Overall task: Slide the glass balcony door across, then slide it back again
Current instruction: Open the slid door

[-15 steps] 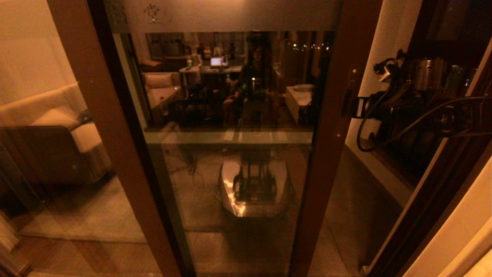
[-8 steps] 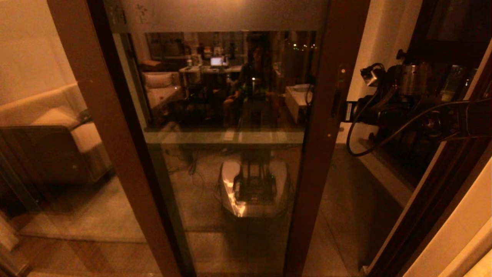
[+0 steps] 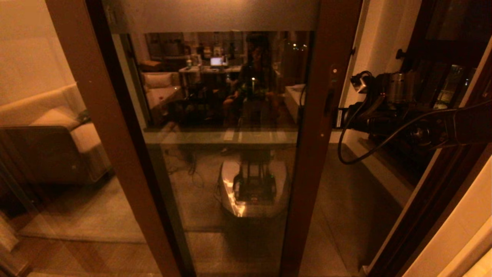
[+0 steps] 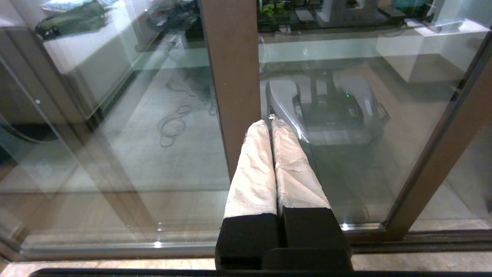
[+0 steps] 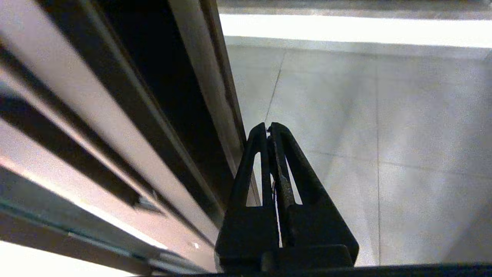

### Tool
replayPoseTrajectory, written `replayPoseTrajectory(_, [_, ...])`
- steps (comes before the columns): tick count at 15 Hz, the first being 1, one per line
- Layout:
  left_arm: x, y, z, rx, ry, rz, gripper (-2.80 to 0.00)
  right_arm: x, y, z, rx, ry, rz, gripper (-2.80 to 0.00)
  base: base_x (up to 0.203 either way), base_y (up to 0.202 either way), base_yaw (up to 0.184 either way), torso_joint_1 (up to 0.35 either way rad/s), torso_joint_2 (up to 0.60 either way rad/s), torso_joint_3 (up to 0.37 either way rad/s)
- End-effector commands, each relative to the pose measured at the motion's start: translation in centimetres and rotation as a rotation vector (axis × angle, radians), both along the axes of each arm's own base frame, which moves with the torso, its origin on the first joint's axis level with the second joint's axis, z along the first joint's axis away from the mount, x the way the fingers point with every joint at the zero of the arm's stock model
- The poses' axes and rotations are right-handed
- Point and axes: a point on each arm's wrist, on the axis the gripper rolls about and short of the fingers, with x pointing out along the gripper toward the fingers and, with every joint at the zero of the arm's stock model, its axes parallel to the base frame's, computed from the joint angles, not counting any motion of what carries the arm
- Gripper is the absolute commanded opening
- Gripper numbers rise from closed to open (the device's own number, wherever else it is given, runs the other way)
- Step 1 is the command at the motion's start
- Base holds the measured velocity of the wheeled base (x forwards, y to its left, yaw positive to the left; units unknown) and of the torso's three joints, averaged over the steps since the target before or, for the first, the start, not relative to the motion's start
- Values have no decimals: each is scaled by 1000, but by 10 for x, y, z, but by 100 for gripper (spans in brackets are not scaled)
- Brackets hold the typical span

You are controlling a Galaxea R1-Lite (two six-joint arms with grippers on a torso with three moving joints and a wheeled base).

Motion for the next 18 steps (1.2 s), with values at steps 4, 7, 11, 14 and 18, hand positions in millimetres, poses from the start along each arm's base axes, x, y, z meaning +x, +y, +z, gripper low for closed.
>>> replayPoseTrajectory(4, [0,0,0,1,0,0,-280,-4,17,-11,-5,28,46,-280,0,0,0,0,0,0])
replayPoseTrajectory(7, [0,0,0,1,1,0,-280,1,27,-20,-12,11,24,-280,0,0,0,0,0,0])
replayPoseTrajectory(11, [0,0,0,1,0,0,-280,1,32,-27,-17,26,34,-280,0,0,0,0,0,0])
replayPoseTrajectory(14, [0,0,0,1,0,0,-280,-1,41,-34,-23,41,47,-280,0,0,0,0,0,0])
replayPoseTrajectory(18, [0,0,0,1,0,0,-280,0,47,-40,-27,52,60,-280,0,0,0,0,0,0])
